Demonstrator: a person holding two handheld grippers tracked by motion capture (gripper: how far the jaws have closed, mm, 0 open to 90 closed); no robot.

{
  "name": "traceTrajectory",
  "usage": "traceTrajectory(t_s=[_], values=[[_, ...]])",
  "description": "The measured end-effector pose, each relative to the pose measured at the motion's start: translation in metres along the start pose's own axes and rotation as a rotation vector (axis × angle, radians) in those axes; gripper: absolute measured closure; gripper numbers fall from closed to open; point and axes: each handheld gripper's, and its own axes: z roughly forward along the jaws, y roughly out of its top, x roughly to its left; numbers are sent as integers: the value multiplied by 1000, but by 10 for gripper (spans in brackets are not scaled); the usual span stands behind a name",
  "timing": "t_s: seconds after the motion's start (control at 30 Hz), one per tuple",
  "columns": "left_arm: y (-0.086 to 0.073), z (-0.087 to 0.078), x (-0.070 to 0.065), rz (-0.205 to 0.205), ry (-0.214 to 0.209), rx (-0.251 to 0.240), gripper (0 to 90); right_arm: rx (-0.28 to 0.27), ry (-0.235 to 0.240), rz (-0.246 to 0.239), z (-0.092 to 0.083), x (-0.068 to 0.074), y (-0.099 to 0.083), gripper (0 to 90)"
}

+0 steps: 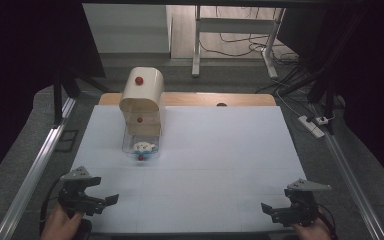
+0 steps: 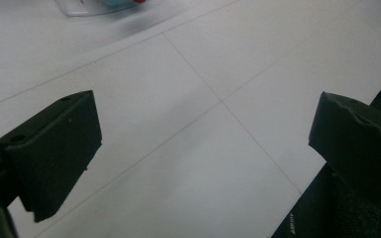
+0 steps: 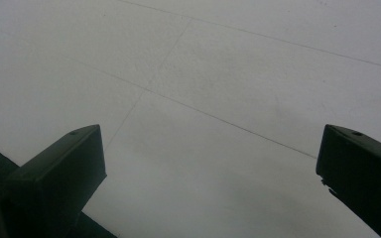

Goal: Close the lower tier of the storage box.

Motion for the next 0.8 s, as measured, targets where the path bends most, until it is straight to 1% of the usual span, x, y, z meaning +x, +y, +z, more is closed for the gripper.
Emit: traceTrajectory(t_s=[0.17, 0.37, 0.5, 0.63, 0.8], values=[[2, 1, 1, 15, 7, 9, 1, 2, 1, 0, 0, 0, 0, 0], [4, 4, 3, 22, -11, 11, 0, 10, 4, -6, 1, 1, 0, 0], [6, 5, 3, 28, 1, 8, 0, 13, 4, -6, 1, 1, 0, 0], [9, 5, 4, 33, 9, -6, 0, 16, 3, -12, 2, 1, 0, 0], [11, 9, 6, 55, 18, -12, 0, 18, 3, -12, 2, 1, 0, 0]])
